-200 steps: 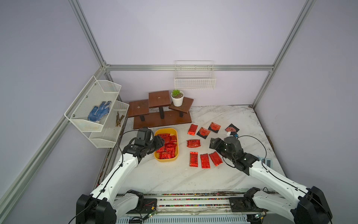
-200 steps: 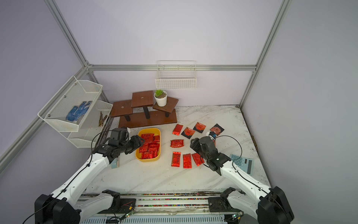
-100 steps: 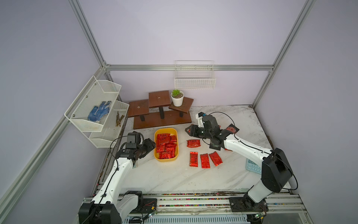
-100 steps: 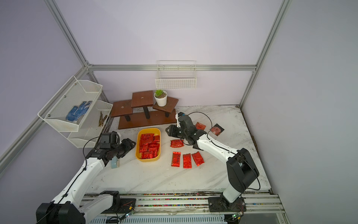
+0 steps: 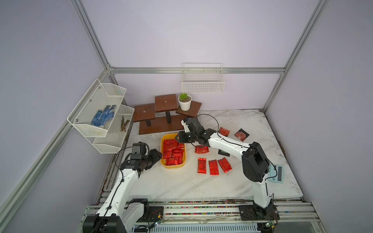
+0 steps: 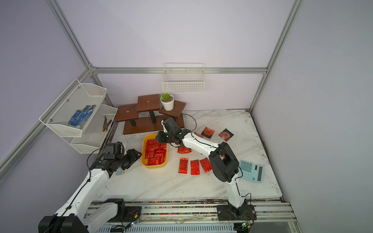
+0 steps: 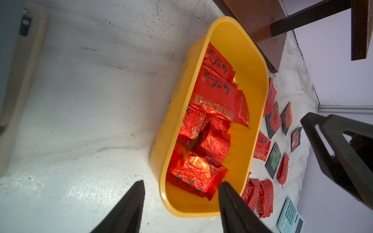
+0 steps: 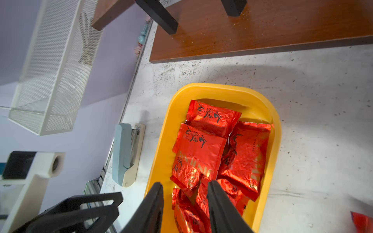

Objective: Take the tea bags out of the storage box
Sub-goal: Pick up the tea bag from the storage box.

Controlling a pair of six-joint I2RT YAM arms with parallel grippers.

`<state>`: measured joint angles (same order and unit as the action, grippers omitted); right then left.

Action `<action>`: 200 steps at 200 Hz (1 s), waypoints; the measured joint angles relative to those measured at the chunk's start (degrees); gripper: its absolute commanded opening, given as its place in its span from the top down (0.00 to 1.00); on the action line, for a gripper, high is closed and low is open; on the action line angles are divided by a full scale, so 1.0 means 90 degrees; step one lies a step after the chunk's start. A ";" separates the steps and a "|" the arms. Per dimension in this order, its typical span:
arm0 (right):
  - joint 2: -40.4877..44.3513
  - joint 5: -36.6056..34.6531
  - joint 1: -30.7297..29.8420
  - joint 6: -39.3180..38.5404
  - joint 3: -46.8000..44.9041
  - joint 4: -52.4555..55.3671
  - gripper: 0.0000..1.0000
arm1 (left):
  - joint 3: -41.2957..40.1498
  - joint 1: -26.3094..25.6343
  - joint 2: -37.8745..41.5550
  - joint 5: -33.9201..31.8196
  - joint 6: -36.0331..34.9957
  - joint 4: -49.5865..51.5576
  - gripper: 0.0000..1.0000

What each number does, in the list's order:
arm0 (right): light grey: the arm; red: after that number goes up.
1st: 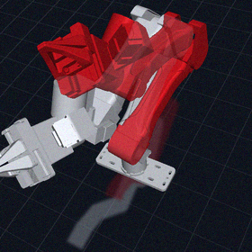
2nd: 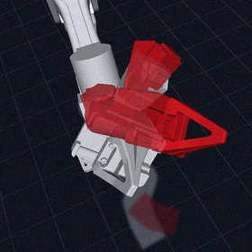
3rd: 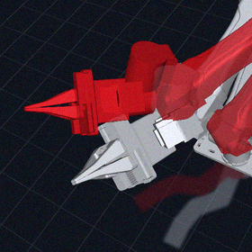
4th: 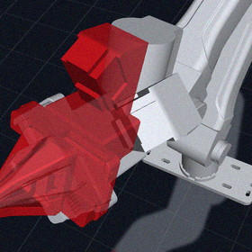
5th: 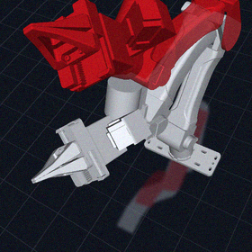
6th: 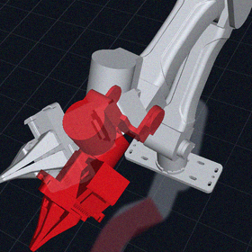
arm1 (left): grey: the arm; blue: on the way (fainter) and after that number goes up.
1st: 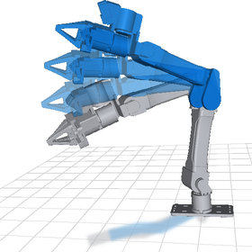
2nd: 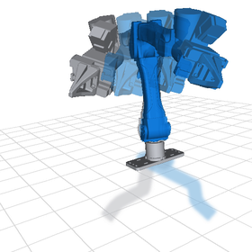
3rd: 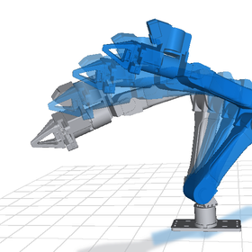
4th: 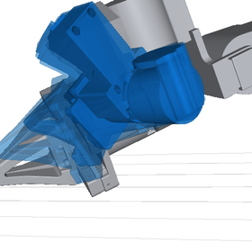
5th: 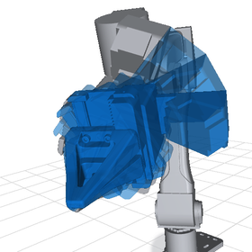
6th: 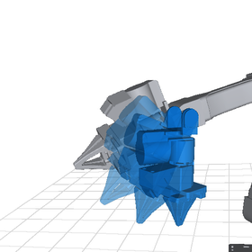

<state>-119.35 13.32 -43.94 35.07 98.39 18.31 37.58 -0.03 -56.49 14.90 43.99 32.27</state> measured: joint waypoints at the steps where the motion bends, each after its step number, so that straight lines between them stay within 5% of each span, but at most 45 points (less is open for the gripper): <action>1: -0.0029 -0.0017 -0.0005 -0.0002 0.0024 0.0022 0.61 | -0.0002 0.0000 0.0005 0.0000 0.0000 0.0000 0.38; 74: -0.1098 -0.0500 -0.0221 -0.0151 0.1129 0.0743 0.65 | -0.0107 0.0002 0.0466 0.0012 0.0041 0.0029 0.38; 200: -0.1566 -0.1015 -0.0333 -0.0151 0.1581 0.1105 0.65 | -0.0211 0.0002 0.0787 0.0015 0.0036 0.0306 0.38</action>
<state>-133.45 4.19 -46.94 33.71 112.62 28.25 35.68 -0.01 -49.41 15.03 44.31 35.03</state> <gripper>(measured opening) 0.348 0.621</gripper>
